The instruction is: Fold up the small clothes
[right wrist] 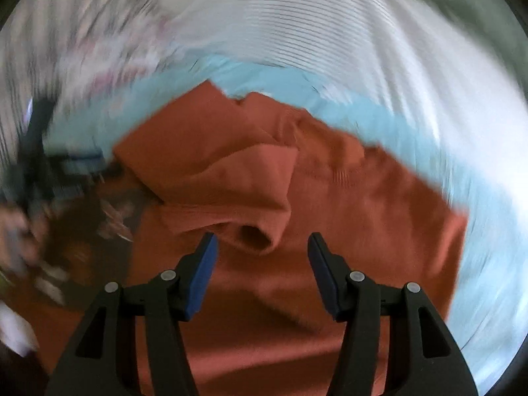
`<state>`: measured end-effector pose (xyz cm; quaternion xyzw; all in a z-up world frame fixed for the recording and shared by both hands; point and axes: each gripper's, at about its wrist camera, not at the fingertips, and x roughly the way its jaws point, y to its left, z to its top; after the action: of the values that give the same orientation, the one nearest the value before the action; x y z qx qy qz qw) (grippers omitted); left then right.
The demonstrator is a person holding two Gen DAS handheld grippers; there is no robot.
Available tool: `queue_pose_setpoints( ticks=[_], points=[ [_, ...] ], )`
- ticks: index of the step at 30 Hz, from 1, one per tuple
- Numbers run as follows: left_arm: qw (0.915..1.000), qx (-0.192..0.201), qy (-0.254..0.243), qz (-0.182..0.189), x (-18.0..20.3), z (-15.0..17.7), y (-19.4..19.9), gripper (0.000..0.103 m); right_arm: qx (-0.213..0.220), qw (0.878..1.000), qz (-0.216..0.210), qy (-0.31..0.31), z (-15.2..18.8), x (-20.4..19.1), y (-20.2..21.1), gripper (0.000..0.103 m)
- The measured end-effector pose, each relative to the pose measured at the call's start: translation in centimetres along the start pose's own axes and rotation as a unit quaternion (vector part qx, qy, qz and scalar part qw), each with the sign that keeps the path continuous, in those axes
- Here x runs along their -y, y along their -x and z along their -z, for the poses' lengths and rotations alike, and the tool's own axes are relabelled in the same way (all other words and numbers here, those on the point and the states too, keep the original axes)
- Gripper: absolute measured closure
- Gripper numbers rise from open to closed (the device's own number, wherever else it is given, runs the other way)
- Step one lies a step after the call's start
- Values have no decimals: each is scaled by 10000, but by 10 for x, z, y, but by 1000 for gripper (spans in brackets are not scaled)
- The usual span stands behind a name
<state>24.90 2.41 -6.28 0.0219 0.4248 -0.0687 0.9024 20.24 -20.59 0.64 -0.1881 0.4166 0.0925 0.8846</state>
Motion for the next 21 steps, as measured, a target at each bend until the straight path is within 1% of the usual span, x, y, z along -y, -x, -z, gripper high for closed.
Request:
queue_pose_setpoints(
  ticks=[1, 3, 6, 7, 8, 9, 10, 12, 13, 14, 15, 16, 17, 18, 19, 20, 21],
  points=[
    [9999, -26, 44, -93, -5, 1, -6, 42, -2, 9992, 106, 376, -3, -8, -7, 45],
    [9998, -119, 170, -79, -11, 0, -14, 42, -28, 9953, 159, 959, -9, -21, -20, 45],
    [9996, -127, 264, -58, -14, -3, -19, 42, -122, 9898, 80, 1417, -13, -34, -38, 46],
    [9996, -105, 259, -67, -13, -4, -20, 42, -222, 9892, 4, 1452, -15, -37, -46, 52],
    [9996, -93, 258, -68, -11, -6, -21, 42, -278, 9897, -88, 1400, -16, -37, -51, 73],
    [9996, -91, 264, -75, -11, -7, -22, 42, -313, 9913, -182, 1263, -17, -36, -54, 90],
    [9995, -90, 288, -88, -11, -11, -25, 42, -314, 9939, -255, 1029, -19, -31, -56, 91],
    [9994, -69, 327, -85, -12, -13, -27, 41, -129, 9985, -381, 370, -19, -15, -48, 96],
    [9992, -62, 375, -92, -14, -15, -28, 41, -4, 9988, -470, -136, -17, -1, -41, 96],
    [9991, -56, 416, -90, -15, -16, -29, 41, 106, 9965, -501, -657, -14, 16, -33, 97],
    [9988, -44, 471, -91, -17, -16, -30, 41, 183, 9934, -504, -1009, -10, 28, -26, 97],
    [9986, -33, 514, -85, -19, -15, -30, 41, 302, 9860, -529, -1554, -3, 46, -17, 97],
    [9983, -16, 580, -89, -21, -14, -29, 41, 408, 9758, -569, -2073, 6, 63, -8, 97],
    [9980, 4, 627, -104, -23, -14, -28, 41, 517, 9613, -637, -2631, 16, 81, -1, 97],
    [9977, 29, 664, -123, -24, -13, -27, 41, 633, 9421, -717, -3215, 30, 101, 7, 97],
    [9976, 35, 669, -144, -23, -13, -26, 41, 725, 9231, -764, -3699, 45, 116, 13, 97],
    [9977, 39, 658, -175, -22, -13, -26, 41, 789, 9071, -716, -4072, 58, 128, 17, 97]
  ],
)
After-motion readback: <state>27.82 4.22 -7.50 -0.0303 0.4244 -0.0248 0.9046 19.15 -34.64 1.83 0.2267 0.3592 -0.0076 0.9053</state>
